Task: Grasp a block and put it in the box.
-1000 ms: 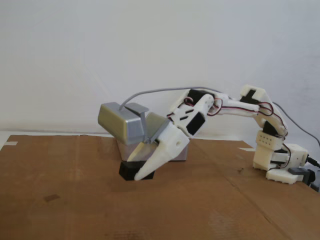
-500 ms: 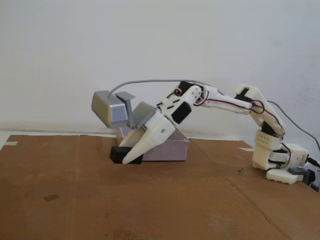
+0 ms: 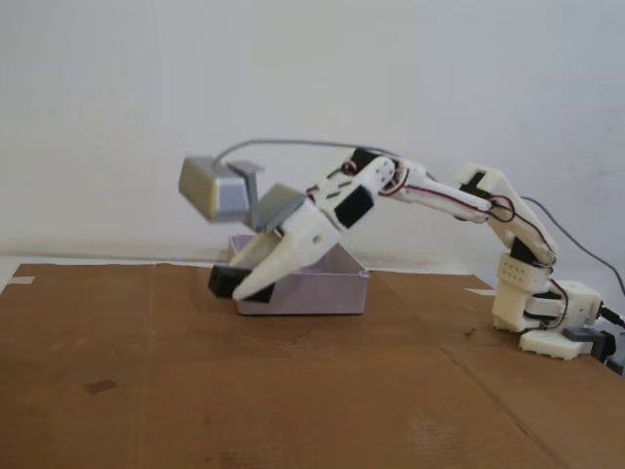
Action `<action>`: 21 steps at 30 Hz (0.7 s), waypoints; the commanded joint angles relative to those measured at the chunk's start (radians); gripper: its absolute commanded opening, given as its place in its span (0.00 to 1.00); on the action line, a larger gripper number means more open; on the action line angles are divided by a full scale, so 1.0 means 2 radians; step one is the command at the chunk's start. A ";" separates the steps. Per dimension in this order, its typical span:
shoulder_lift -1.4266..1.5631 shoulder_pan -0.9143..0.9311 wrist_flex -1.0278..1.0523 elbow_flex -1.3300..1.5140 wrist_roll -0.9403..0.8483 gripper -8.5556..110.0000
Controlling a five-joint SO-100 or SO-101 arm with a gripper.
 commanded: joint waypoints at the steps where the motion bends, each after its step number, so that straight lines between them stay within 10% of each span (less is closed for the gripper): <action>1: 0.050 0.003 0.017 -0.093 -0.005 0.09; 21: 0.084 0.005 0.041 -0.046 -0.005 0.09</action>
